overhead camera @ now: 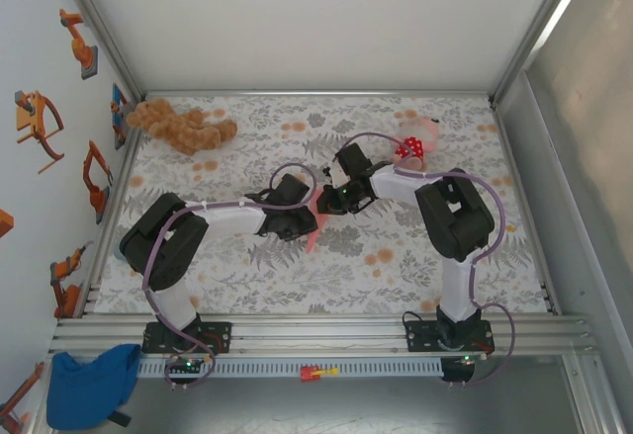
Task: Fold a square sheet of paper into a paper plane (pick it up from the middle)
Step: Fold the wing for the fifth time at the center of the table.
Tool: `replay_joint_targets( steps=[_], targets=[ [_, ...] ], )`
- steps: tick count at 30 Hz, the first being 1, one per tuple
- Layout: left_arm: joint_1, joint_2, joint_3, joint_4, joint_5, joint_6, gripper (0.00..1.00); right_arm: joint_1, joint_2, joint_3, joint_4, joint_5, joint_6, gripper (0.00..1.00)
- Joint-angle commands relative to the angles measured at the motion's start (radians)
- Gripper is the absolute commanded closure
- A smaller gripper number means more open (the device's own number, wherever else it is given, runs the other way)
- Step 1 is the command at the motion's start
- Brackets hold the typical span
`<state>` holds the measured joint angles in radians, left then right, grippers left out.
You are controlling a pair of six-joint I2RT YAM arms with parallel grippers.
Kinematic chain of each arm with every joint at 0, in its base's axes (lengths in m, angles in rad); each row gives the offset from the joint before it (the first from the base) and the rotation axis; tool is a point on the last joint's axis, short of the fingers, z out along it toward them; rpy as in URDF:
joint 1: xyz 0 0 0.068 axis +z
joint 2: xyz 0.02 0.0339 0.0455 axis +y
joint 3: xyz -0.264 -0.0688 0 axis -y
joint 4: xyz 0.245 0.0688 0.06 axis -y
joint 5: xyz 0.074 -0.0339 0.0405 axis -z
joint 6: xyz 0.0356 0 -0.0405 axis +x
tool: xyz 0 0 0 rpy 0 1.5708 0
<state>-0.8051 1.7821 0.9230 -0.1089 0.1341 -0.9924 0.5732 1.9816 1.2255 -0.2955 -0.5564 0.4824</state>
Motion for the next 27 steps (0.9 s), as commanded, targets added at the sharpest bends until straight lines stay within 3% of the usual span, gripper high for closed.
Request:
replay_joint_targets(
  steps=[1, 16, 27],
  targets=[
    [-0.028, 0.130, -0.042, -0.035, 0.007, 0.017, 0.77, 0.004, 0.031, 0.029, -0.011, 0.016, -0.001, 0.88],
    [-0.028, 0.118, -0.046, -0.032, 0.007, 0.018, 0.80, 0.003, 0.075, 0.037, -0.068, 0.058, -0.026, 0.88],
    [-0.029, -0.184, -0.060, -0.084, -0.116, 0.056, 0.75, 0.004, 0.096, -0.006, -0.096, 0.117, -0.045, 0.90]
  ],
)
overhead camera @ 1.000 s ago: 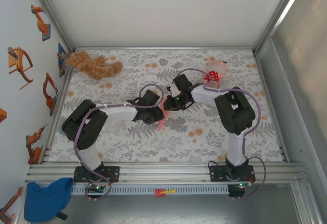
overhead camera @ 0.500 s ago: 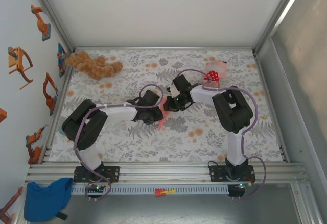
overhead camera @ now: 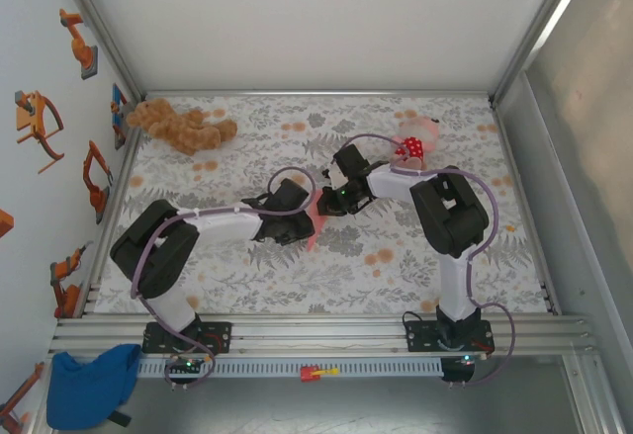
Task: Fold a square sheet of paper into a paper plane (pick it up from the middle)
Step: Fold the wing for the fifth time at the center of the table.
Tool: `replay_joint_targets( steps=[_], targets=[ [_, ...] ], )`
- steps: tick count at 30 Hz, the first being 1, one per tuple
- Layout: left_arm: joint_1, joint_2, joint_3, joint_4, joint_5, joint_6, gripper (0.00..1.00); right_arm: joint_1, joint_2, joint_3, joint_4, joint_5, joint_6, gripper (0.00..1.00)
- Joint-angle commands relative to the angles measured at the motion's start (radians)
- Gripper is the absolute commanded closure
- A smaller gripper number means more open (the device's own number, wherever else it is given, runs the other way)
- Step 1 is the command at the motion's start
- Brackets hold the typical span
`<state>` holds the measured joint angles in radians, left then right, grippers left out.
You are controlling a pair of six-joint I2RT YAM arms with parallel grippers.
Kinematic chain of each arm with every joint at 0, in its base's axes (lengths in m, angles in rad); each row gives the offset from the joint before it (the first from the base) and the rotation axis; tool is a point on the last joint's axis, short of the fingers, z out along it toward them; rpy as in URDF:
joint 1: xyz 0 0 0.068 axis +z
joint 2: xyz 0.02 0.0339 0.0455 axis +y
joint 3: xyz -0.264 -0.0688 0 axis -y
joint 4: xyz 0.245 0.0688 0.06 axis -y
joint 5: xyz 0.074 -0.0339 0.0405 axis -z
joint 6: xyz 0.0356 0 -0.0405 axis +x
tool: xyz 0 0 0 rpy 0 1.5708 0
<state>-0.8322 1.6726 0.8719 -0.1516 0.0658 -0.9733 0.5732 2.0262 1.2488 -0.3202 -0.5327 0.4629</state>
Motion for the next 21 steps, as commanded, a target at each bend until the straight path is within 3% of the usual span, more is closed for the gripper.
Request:
replay_joint_targets(
  steps=[1, 9, 21],
  targets=[
    [-0.002, -0.088, -0.014, -0.026, -0.036, 0.044, 0.75, 0.004, 0.051, -0.029, -0.071, 0.093, -0.027, 0.90],
    [0.015, -0.011, -0.011, 0.169, 0.142, 0.055, 0.87, 0.004, 0.051, -0.024, -0.072, 0.086, -0.028, 0.91],
    [0.035, 0.108, -0.011, 0.231, 0.185, 0.024, 0.94, 0.004, 0.055, -0.022, -0.071, 0.080, -0.031, 0.93]
  ],
)
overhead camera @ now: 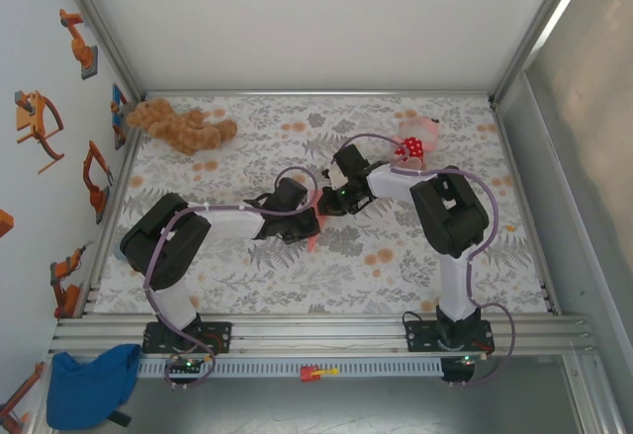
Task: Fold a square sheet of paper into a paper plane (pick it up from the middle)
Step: Fold the wing for the fifth time at the center of the table.
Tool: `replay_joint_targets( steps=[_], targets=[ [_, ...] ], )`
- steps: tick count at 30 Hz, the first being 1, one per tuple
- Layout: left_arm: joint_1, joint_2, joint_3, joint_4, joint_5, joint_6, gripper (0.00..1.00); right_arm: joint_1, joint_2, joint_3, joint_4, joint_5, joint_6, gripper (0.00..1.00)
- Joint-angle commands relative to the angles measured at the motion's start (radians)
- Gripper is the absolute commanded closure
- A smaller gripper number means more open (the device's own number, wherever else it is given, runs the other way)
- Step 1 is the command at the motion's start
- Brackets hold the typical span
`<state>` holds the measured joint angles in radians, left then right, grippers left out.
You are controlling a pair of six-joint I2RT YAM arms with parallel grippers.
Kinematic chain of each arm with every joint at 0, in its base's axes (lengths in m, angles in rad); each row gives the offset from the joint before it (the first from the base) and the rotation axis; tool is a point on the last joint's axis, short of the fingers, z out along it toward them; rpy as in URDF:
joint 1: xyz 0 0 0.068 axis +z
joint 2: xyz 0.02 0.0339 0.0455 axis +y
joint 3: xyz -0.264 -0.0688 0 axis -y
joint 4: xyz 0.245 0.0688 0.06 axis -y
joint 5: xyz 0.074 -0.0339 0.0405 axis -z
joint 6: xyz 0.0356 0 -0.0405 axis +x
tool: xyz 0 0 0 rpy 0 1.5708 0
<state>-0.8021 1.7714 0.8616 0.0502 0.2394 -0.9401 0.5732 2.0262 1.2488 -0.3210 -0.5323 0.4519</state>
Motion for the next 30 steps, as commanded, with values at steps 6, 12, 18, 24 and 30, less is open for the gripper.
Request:
replay_joint_targets(
  steps=[6, 12, 18, 24, 30],
  targets=[
    [0.006, -0.007, -0.001, 0.024, 0.010, 0.006, 0.94, 0.004, 0.060, -0.025, -0.073, 0.080, -0.018, 0.93],
    [0.005, -0.021, 0.011, 0.035, 0.011, 0.027, 0.93, 0.004, 0.064, -0.026, -0.073, 0.083, -0.018, 0.94],
    [0.006, 0.035, 0.023, 0.031, 0.026, 0.014, 0.94, 0.004, 0.068, -0.026, -0.075, 0.084, -0.018, 0.94],
    [-0.018, 0.025, 0.014, -0.035, 0.010, 0.017, 0.95, 0.003, 0.078, -0.025, -0.088, 0.111, -0.013, 0.95],
    [-0.052, -0.014, -0.032, -0.065, -0.009, -0.005, 0.97, 0.004, 0.094, -0.020, -0.096, 0.129, -0.008, 0.96]
  ],
)
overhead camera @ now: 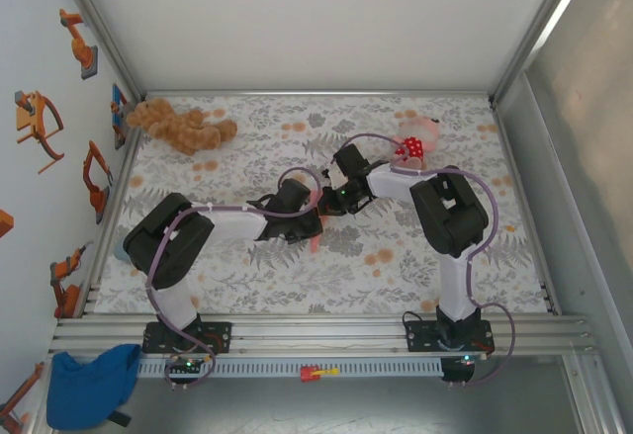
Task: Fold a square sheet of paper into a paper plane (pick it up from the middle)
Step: Fold the wing for the fifth time at the center of the table.
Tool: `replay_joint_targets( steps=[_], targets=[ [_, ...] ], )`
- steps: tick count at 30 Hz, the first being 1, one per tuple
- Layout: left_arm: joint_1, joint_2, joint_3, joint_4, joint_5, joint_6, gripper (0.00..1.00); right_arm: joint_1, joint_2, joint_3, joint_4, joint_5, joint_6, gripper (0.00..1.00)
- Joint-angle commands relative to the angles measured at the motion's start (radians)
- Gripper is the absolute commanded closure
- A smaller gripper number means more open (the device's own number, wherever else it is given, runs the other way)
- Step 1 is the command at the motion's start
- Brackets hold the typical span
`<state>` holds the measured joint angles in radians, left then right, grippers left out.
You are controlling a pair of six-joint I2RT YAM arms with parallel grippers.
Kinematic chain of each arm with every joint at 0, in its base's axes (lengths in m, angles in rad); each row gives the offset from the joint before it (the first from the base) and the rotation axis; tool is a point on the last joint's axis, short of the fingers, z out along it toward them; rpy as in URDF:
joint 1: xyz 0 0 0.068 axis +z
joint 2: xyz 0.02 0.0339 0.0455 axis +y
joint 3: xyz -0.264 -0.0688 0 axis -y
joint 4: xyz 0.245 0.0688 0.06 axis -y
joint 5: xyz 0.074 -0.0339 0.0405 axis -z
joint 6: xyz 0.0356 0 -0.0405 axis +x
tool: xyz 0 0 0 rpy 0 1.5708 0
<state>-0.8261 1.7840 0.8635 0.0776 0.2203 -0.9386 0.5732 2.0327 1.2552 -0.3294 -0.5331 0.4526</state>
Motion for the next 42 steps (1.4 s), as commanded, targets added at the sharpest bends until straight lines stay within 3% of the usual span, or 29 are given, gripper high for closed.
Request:
replay_joint_targets(
  steps=[1, 42],
  targets=[
    [-0.031, -0.036, -0.044, -0.090, 0.011, -0.012, 0.97, 0.004, 0.089, -0.027, -0.088, 0.131, -0.009, 0.95],
    [-0.133, -0.109, -0.141, -0.181, -0.022, -0.099, 0.98, 0.004, 0.110, -0.021, -0.096, 0.148, 0.001, 0.96]
  ],
)
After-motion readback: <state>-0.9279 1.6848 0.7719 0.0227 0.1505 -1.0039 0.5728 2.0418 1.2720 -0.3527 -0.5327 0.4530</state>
